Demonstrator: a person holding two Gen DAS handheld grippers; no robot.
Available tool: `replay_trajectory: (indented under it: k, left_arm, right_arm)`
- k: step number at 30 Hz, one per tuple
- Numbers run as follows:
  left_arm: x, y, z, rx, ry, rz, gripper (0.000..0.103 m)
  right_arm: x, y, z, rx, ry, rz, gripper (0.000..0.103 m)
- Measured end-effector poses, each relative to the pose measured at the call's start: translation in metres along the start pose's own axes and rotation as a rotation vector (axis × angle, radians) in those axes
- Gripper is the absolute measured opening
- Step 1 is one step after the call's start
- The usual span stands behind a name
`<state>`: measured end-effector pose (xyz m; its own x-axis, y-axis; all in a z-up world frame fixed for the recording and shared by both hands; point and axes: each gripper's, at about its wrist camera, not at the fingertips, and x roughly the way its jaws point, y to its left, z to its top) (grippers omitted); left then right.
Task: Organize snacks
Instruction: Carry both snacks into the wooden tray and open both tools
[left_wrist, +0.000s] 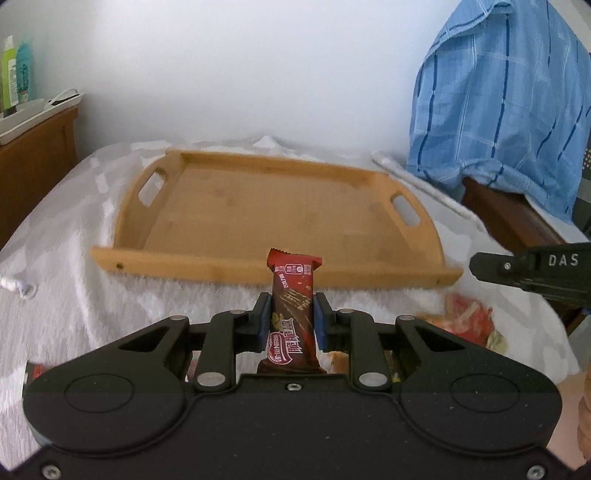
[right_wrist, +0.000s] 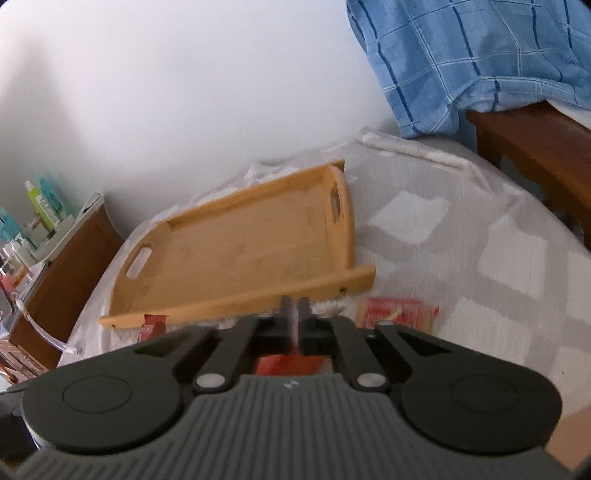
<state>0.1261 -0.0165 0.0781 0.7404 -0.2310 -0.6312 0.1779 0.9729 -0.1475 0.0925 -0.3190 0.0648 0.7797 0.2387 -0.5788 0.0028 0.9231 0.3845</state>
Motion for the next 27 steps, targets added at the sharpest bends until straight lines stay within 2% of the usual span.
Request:
replay_trajectory:
  k: [4, 6, 8, 12, 16, 17, 18, 21, 27]
  left_arm:
    - [0.003, 0.000, 0.017, -0.009, -0.006, -0.003, 0.022]
    - [0.002, 0.000, 0.021, -0.010, -0.015, -0.016, 0.022]
    - [0.004, 0.000, 0.023, -0.008, -0.010, -0.018, 0.022]
    - [0.010, 0.000, 0.021, -0.009, 0.009, -0.014, 0.022]
    - [0.013, 0.000, 0.021, -0.022, 0.015, -0.029, 0.022]
    - [0.014, 0.001, 0.021, -0.024, 0.016, -0.031, 0.022]
    - [0.015, 0.001, 0.022, -0.024, 0.017, -0.033, 0.022]
    - [0.017, 0.001, 0.027, -0.018, 0.015, -0.034, 0.022]
    - [0.027, 0.002, 0.044, -0.035, 0.013, -0.035, 0.022]
  right_arm:
    - [0.017, -0.002, 0.019, 0.004, 0.086, 0.010, 0.016]
    - [0.020, -0.001, 0.019, -0.030, 0.141, 0.006, 0.057]
    - [0.021, 0.000, 0.011, -0.057, 0.188, -0.003, 0.077]
    - [0.027, 0.001, -0.004, -0.084, 0.278, -0.054, 0.078]
    - [0.039, -0.001, -0.013, -0.072, 0.329, -0.090, 0.078]
    - [0.043, -0.002, -0.015, -0.066, 0.342, -0.084, 0.061]
    - [0.045, -0.002, -0.018, -0.056, 0.355, -0.087, 0.051]
    - [0.045, -0.002, -0.017, -0.046, 0.346, -0.078, 0.044]
    - [0.033, 0.005, 0.010, -0.033, 0.273, -0.016, 0.044]
